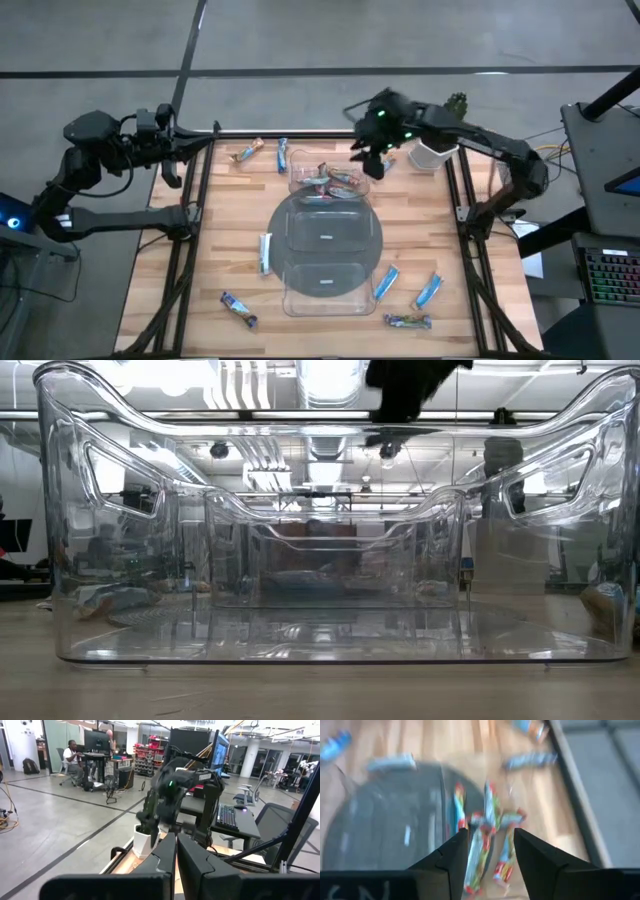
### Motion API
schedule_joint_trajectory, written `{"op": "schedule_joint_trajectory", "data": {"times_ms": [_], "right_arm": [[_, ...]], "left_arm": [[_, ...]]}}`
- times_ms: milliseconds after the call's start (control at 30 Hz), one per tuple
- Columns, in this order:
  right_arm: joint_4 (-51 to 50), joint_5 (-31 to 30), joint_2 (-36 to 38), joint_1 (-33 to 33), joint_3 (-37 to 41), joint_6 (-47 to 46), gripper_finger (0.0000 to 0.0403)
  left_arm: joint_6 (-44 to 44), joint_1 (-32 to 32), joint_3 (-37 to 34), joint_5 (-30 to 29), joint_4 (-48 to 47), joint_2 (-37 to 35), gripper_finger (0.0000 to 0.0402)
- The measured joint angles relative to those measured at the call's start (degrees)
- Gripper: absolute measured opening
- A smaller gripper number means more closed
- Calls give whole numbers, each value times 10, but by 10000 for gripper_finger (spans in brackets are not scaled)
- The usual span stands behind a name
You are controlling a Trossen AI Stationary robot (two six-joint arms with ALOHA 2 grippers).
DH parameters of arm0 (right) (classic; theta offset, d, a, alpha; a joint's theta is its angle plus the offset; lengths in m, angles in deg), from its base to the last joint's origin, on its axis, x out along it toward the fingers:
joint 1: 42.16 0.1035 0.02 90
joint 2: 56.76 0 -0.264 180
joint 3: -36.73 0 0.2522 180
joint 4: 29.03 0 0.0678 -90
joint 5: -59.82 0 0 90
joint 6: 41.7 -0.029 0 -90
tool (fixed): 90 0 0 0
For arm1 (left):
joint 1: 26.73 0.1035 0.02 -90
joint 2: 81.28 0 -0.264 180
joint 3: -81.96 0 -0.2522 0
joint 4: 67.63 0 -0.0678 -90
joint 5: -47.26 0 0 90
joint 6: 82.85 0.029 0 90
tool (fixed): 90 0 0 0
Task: Pick and place Granola Bars by type
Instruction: Put the blue granola bar into the middle transparent bin
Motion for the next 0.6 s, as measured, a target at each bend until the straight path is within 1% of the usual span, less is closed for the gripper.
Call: {"op": "schedule_joint_trajectory", "data": {"times_ms": [100,233,400,500,600], "right_arm": [[12,32,44,-1,-12,-14,123],[48,70,106,0,-7,-44,78],[63,93,174,0,5,-86,28],[63,99,211,1,7,-99,12],[63,98,247,1,7,-100,9]], "left_arm": [[2,0,0,0,11,0,0],[2,0,0,0,11,-1,0],[3,0,0,1,10,-1,0],[5,0,0,-11,9,-1,0],[12,0,0,-46,-2,3,0]]}}
